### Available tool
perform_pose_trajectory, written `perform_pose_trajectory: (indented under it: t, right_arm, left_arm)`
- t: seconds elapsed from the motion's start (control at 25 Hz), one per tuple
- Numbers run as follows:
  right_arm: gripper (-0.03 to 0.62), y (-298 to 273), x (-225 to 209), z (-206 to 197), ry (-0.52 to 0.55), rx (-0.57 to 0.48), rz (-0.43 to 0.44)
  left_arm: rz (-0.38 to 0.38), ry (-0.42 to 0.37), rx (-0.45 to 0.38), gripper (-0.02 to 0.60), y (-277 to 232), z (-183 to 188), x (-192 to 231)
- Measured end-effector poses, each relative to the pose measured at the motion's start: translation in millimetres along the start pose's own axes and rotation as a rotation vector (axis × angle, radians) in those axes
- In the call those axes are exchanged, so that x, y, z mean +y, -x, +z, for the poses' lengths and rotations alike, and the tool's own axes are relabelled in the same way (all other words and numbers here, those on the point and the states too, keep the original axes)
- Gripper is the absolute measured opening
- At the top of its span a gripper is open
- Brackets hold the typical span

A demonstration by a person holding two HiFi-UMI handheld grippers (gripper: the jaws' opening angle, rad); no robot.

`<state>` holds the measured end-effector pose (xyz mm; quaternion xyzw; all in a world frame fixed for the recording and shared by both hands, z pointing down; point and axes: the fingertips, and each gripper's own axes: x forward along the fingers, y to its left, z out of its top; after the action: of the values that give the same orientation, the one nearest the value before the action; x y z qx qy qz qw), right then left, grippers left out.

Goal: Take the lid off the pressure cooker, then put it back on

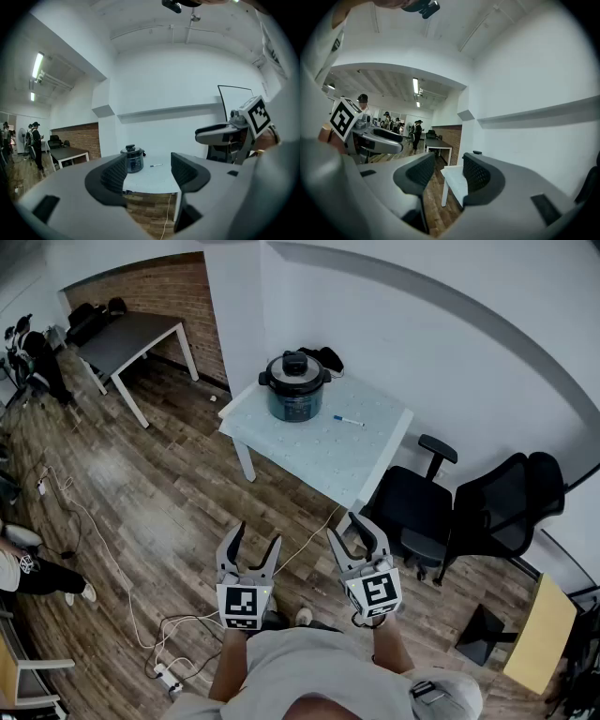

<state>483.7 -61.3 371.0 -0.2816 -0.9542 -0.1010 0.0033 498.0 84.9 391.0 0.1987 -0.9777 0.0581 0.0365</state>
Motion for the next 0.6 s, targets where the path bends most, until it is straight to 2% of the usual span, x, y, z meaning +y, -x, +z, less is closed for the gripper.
perform_pose_trajectory:
  t: [0.32, 0.6]
  right_arm:
    - [0.213, -32, -2, -6, -0.009, -0.001, 0.008]
    - [0.215, -87, -3, -12, -0.013, 0.015, 0.021]
  left_arm:
    - [-0.005, -0.002, -0.003, 0.288, -31, 1, 19]
    - [-0.017, 0.019, -0.004, 0.285, -66, -8, 55]
